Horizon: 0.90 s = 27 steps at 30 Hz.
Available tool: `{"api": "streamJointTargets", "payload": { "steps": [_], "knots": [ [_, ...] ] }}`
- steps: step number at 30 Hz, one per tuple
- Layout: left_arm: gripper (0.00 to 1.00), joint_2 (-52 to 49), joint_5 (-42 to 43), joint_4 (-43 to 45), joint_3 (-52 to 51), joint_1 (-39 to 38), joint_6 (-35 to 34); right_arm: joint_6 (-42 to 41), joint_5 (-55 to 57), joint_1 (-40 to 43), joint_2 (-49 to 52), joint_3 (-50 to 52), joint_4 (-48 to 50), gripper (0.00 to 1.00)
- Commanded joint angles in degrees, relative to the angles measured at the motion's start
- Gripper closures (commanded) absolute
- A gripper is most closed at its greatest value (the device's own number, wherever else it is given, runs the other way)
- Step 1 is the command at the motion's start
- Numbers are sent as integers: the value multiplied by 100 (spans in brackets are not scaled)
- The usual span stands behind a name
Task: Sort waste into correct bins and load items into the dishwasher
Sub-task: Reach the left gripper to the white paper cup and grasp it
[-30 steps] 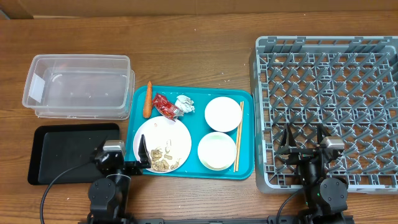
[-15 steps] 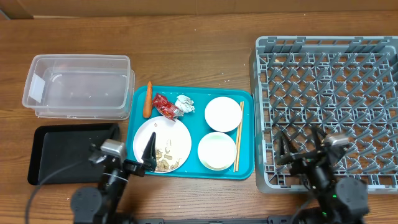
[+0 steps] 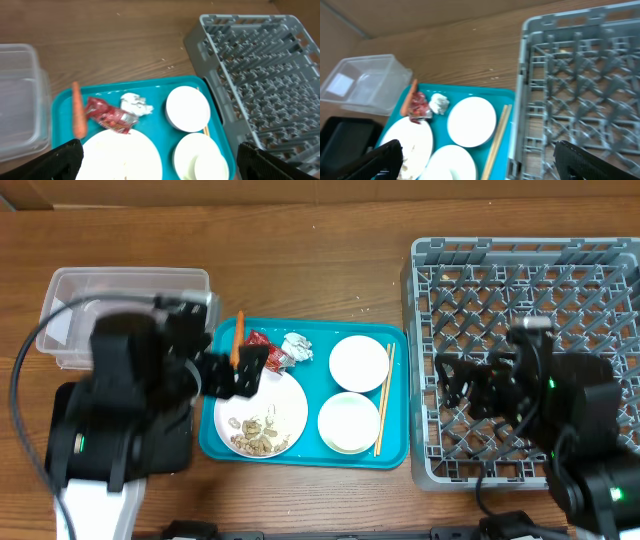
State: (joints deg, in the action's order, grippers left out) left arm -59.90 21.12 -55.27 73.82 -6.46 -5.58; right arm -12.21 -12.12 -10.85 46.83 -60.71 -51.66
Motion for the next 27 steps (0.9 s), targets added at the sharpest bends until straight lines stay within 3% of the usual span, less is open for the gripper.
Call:
{"api": "streamJointTargets", "payload": {
  "steps": [1, 4, 7, 16, 24, 27],
  "knots": [
    [0, -752, 887, -109, 391, -57, -238, -24, -573, 37, 286, -195, -79, 0],
    [0, -1193, 1803, -131, 391, -166, -256, -343, -452, 70, 404, -195, -107, 0],
    [0, -1628, 1624, -358, 391, -647, -72, -975, -13, 175, 474, -195, -247, 0],
    [0, -2647, -1294, -682, 391, -2933, 90, -1956, 743, 1012, 533, -195, -852, 0],
    [23, -3628, -1572, -599, 391, -3611, 9, -1932, 739, 1945, 533, -195, -1285, 0],
    [36, -3969, -1576, -535, 391, -3600, -22, -1930, 741, 1993, 533, -195, -1349, 0]
  ]
}}
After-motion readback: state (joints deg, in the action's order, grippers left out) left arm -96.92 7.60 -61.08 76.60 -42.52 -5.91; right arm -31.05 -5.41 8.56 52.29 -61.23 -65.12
